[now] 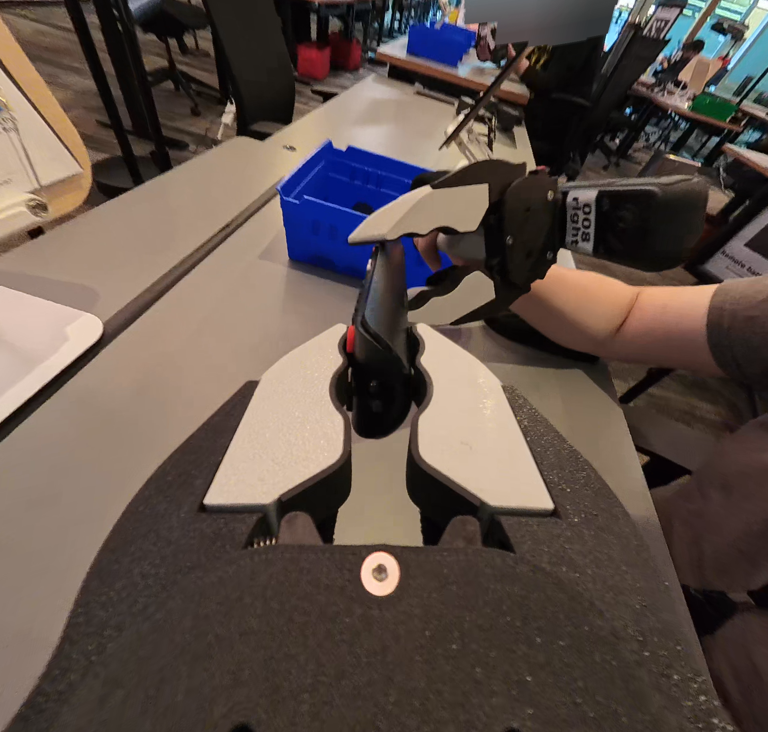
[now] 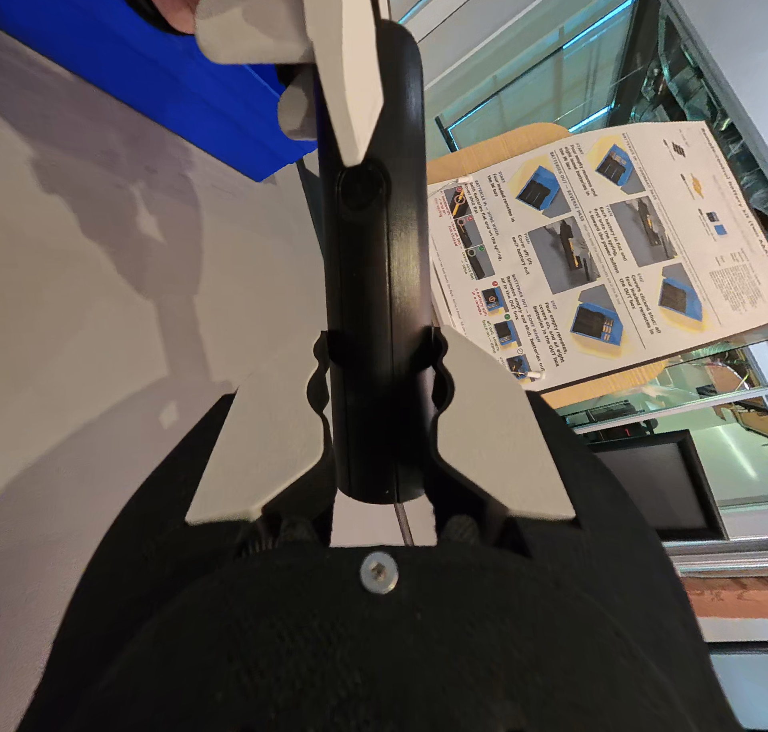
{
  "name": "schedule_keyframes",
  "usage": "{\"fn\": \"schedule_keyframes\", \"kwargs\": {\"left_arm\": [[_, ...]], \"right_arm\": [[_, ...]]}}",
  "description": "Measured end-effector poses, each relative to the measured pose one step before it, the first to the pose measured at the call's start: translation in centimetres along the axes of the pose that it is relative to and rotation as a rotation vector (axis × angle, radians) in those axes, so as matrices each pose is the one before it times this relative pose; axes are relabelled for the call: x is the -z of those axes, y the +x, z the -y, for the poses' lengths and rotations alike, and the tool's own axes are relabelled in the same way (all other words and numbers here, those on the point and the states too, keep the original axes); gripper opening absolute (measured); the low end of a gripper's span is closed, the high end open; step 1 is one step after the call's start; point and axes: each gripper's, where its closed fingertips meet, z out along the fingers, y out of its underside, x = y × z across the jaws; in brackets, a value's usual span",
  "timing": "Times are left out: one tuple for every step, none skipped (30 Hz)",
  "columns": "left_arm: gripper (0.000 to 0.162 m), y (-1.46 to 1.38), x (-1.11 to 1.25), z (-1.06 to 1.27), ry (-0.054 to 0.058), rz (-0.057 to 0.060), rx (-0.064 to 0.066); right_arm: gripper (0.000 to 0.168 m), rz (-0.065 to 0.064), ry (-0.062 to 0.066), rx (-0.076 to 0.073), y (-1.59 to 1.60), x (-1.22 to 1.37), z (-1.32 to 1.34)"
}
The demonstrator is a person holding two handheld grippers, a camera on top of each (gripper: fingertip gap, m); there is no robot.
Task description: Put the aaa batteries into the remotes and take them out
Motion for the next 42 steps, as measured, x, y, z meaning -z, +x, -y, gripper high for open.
{"fn": "schedule_keyframes", "kwargs": {"left_arm": [[0.025,0.061,-0.11,-0.065,-0.0043,-0.0035,-0.0035],[0.025,0.023,0.028,0.315,0.0237,-0.0002,-0.0048],[0.025,0.074,0.071,0.346,0.0256,-0.0045,-0.0014],[0.025,0.089,0.1,0.166,0.0103,-0.0085,0.0044],[0.025,0.09,0.09,0.095,0.0046,-0.012,0.0114],[0.025,0.012,0.096,0.115,0.0088,-0.0083,0.0147],[0.025,-0.044,0.058,0.042,0.0057,-0.0054,0.0137],[0.025,-0.113,0.041,-0.024,0.0011,-0.0026,0.0159],[0.025,-0.048,0.015,-0.088,-0.0029,-0.0078,0.0167],[0.025,0.01,-0.005,-0.136,-0.0082,-0.0117,0.0188],[0.026,0.04,-0.009,-0.18,-0.0113,-0.0116,0.0128],[0.026,0.078,-0.028,-0.218,-0.0152,-0.01,0.0023],[0.027,0.063,-0.021,-0.234,-0.0183,-0.0038,-0.0073],[0.027,-0.021,-0.035,-0.24,-0.0167,0.0081,-0.021],[0.027,-0.094,-0.115,-0.27,-0.0185,0.0169,-0.0247],[0.027,-0.054,-0.151,-0.241,-0.0168,0.0135,-0.0217],[0.027,-0.038,-0.205,-0.266,-0.0196,0.01,-0.0144],[0.025,-0.11,-0.175,-0.119,-0.0086,0.0114,-0.0093],[0.024,-0.106,-0.11,0.025,0.0039,0.0098,-0.0046],[0.024,-0.074,-0.031,0.057,0.0048,0.0047,-0.0046],[0.024,0.021,-0.004,0.006,0.0016,-0.0029,-0.0031],[0.023,0.064,-0.012,-0.038,-0.001,-0.0056,-0.0008],[0.023,0.048,-0.009,0.002,0.0012,-0.0036,-0.0022],[0.023,0.032,-0.041,-0.03,0.0006,-0.0015,-0.0032],[0.024,0.022,-0.039,-0.061,-0.0027,0.0006,-0.006],[0.024,0.052,-0.027,-0.038,-0.0033,0.0006,-0.0085],[0.026,-0.005,0.0,0.105,0.0044,0.0046,-0.005],[0.029,0.013,0.023,0.225,0.0128,0.0013,0.0043],[0.025,0.112,0.022,0.019,0.0012,-0.0087,0.0017],[0.025,0.039,0.022,-0.07,-0.0039,-0.0021,-0.0066],[0.024,-0.136,0.023,-0.143,-0.0082,0.0086,-0.0086],[0.024,0.028,0.016,-0.069,-0.0062,-0.0005,-0.0049],[0.023,0.036,0.027,0.072,0.0021,0.0022,-0.0045],[0.023,0.038,0.024,0.035,-0.0007,0.0021,-0.0032],[0.023,0.022,0.022,0.024,-0.0033,0.0014,-0.0019],[0.023,0.024,0.011,0.099,0.0053,0.001,-0.0006],[0.023,0.05,-0.005,0.128,0.009,-0.0014,0.0023],[0.023,0.043,0.009,0.102,0.0068,-0.003,0.0011],[0.023,0.012,0.016,0.101,0.008,-0.0019,0.0067],[0.023,0.029,0.015,0.105,0.0094,-0.0046,0.0106],[0.023,0.057,0.043,0.194,0.0166,-0.0083,0.0121],[0.023,0.11,0.019,0.159,0.0143,-0.0144,0.0152]], "right_arm": [[0.049,0.0023,-0.0017,0.0121,-0.035,0.033,0.003],[0.049,0.0019,-0.0035,0.0047,0.02,0.031,-0.065],[0.049,0.0064,-0.0032,-0.0057,0.022,0.024,-0.127],[0.049,0.0058,0.0009,-0.0073,0.015,0.043,-0.085],[0.049,0.0009,0.004,-0.0018,0.045,0.064,-0.035],[0.049,0.0013,0.0018,0.0024,-0.001,0.04,-0.013],[0.049,0.002,-0.0005,0.0056,-0.017,0.021,-0.002],[0.049,-0.0016,0.0007,0.0105,0.026,0.047,0.047],[0.049,-0.0013,0.0001,0.011,-0.006,0.03,0.023],[0.049,0.0051,-0.0029,0.0053,-0.077,0.014,-0.033],[0.049,0.0043,-0.0039,0.0027,-0.058,-0.005,-0.062],[0.049,-0.0013,-0.009,0.004,0.044,-0.012,-0.146],[0.049,0.0009,-0.0129,-0.0005,0.062,-0.017,-0.216],[0.049,0.0088,-0.0061,-0.0119,-0.007,-0.005,-0.128],[0.049,0.0116,0.0031,-0.0204,-0.017,0.034,0.007],[0.049,0.0069,0.0064,-0.0203,0.061,0.057,0.088],[0.049,0.0054,0.0049,-0.015,0.07,0.067,0.111],[0.049,0.0053,0.001,-0.006,0.043,0.077,0.098],[0.049,0.0018,-0.003,0.0023,0.053,0.075,0.051],[0.049,0.0022,-0.0045,0.0045,0.029,0.07,0.017],[0.049,0.0053,-0.003,0.0018,-0.014,0.06,0.012],[0.049,0.0084,-0.0019,-0.0009,-0.045,0.05,0.021],[0.049,0.0074,-0.002,0.0,-0.047,0.05,-0.003],[0.049,0.003,-0.0024,0.0033,0.003,0.055,-0.003],[0.049,0.0029,-0.004,0.0046,-0.007,0.048,-0.02],[0.049,0.0042,-0.0052,0.0028,-0.043,0.014,-0.022],[0.049,0.0036,-0.0045,0.0023,-0.068,-0.009,0.002],[0.049,0.0006,-0.0038,0.0044,-0.05,-0.036,0.023],[0.049,-0.0019,-0.0041,0.007,-0.037,-0.037,0.004],[0.049,-0.0018,-0.0033,0.0058,-0.028,-0.031,0.019],[0.049,-0.0002,-0.0023,0.0018,-0.023,-0.008,0.006],[0.049,-0.0019,-0.0007,0.0027,0.002,-0.009,0.007],[0.049,-0.006,0.0023,0.0038,0.057,0.021,0.048],[0.049,-0.0013,0.003,-0.0011,0.036,0.013,0.037],[0.049,0.0041,0.0013,-0.0066,-0.01,0.018,0.013],[0.049,-0.0016,0.0015,-0.0037,0.078,0.04,0.036],[0.049,-0.0079,0.0038,0.004,0.13,0.084,0.051],[0.049,-0.0085,0.0036,0.0039,0.148,0.094,0.048],[0.05,-0.0071,0.002,-0.0043,0.158,0.091,0.014],[0.05,-0.0072,0.0057,-0.0116,0.207,0.091,0.065],[0.051,-0.0098,0.0121,-0.0142,0.259,0.099,0.128],[0.052,-0.0089,0.0119,-0.0147,0.257,0.107,0.13]]}}
